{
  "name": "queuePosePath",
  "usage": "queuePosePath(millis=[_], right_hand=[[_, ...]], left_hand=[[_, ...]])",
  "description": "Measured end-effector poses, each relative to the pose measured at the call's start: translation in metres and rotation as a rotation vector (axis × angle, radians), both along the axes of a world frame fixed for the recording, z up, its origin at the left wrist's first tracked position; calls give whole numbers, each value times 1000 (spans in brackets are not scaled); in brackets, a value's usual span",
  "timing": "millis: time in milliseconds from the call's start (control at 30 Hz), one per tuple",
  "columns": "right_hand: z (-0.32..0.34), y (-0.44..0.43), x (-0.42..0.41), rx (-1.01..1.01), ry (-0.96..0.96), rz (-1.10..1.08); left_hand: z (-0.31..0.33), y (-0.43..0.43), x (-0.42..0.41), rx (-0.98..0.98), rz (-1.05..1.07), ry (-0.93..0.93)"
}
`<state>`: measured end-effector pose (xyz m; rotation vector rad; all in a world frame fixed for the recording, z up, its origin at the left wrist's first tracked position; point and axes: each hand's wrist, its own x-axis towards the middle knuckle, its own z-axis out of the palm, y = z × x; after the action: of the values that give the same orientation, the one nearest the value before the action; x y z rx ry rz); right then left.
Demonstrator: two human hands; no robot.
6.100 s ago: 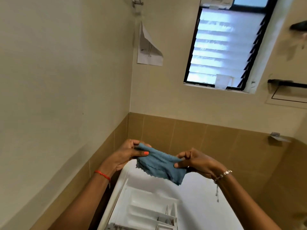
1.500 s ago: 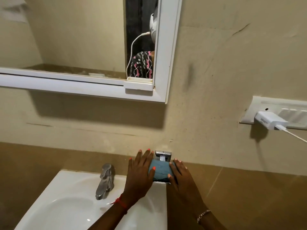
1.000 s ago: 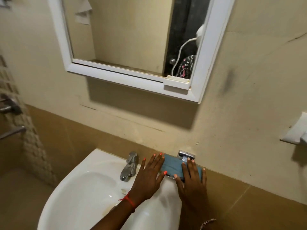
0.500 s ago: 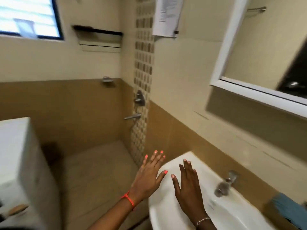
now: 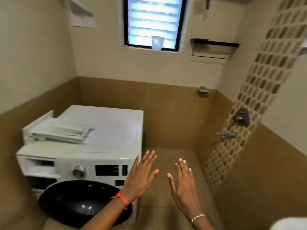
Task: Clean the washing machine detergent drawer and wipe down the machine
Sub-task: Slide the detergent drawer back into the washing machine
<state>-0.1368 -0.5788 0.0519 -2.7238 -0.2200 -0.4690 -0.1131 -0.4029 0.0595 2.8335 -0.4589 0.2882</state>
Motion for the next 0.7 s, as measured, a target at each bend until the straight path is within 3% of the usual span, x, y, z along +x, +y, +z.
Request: queuePosePath(millis=[133,267,700], right_hand=[[1,70,23,13,0,147],[4,128,47,28,123,293],[-18,294,156,38,222,470]], left_hand=[[-3,74,0,-37,150,1],[-17,135,4,-111,267,-107],[-38,292,64,-127,525,-14]])
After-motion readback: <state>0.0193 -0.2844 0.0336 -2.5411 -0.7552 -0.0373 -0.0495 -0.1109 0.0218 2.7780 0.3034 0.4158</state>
